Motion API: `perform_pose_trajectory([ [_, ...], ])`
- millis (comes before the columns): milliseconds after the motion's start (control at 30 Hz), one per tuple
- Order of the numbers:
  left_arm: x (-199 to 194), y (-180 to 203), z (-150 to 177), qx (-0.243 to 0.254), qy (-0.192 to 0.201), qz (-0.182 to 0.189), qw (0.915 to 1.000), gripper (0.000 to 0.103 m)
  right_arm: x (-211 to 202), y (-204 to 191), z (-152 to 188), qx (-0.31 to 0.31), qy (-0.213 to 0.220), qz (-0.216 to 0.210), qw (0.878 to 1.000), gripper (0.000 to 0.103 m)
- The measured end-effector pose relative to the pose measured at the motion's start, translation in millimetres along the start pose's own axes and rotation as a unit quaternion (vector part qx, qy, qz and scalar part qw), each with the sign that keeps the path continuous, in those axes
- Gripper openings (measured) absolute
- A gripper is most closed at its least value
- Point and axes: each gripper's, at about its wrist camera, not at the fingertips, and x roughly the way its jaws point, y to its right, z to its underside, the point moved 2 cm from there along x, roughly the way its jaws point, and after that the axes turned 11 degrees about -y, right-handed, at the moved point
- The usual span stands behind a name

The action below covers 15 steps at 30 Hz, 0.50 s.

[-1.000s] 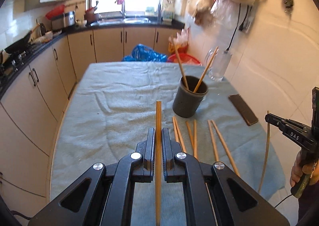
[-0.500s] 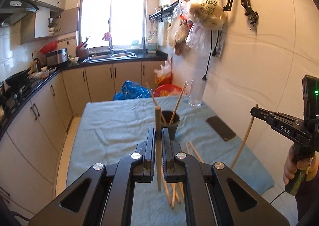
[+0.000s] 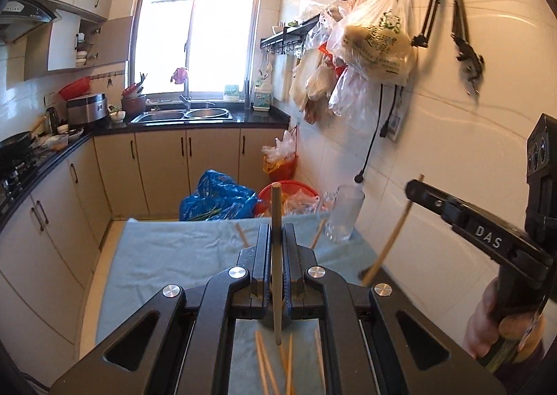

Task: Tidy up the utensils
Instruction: 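Raise both held chopsticks upright and carry them above the black cup, then open the left tool into the cup while the right tool releases its chopstick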

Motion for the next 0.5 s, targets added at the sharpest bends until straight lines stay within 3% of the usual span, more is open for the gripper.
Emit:
perform_pose_trajectory([
  [267, 67, 1, -33, -0.015, -0.005, -0.015, 0.9998, 0.006, 59, 24, -24, 0.045, 0.013, 0.013, 0.999, 0.006],
  [500, 138, -19, -12, -0.041, -0.078, -0.031, 0.9956, 0.006, 125, 52, 4, 0.071, -0.061, 0.022, 0.995, 0.006],
])
